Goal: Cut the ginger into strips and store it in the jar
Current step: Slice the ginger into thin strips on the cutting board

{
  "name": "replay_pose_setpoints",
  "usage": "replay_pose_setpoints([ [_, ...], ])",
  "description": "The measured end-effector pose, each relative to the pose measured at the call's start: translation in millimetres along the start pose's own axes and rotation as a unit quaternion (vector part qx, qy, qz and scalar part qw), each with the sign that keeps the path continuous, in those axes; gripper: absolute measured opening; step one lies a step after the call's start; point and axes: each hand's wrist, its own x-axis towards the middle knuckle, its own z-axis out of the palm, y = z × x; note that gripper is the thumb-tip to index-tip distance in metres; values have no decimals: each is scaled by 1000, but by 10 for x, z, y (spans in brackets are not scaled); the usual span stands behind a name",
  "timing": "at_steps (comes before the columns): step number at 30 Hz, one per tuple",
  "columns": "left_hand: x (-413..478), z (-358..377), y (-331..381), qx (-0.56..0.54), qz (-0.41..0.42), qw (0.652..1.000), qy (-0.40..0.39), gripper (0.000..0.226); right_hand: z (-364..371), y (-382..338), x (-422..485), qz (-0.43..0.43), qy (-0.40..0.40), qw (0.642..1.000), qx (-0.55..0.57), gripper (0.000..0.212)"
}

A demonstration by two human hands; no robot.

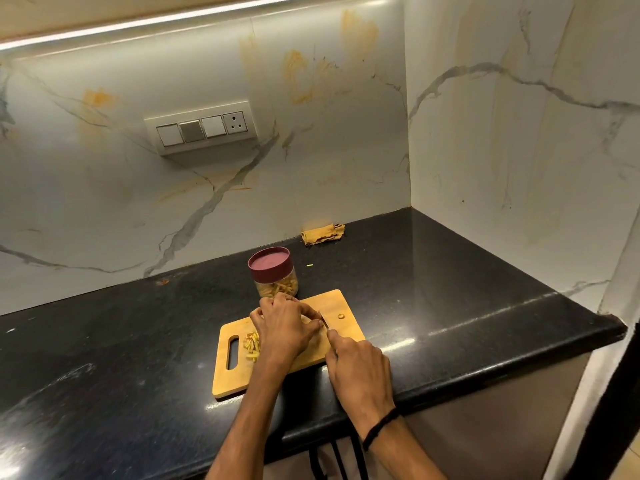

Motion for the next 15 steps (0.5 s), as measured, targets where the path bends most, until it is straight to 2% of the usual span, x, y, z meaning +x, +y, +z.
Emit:
replay_pose_setpoints([
  [3, 14, -24, 35, 10, -6, 1000, -8, 23, -4, -19, -71, 4, -19, 1000, -24, 33],
  [8, 4, -5, -5, -21, -18, 1000, -9, 19, -118, 106, -263, 6, -40, 999, -12, 40],
  [15, -51, 16, 10, -41, -31, 999, 11, 20, -219, 26, -112, 18, 9, 998, 57, 42],
])
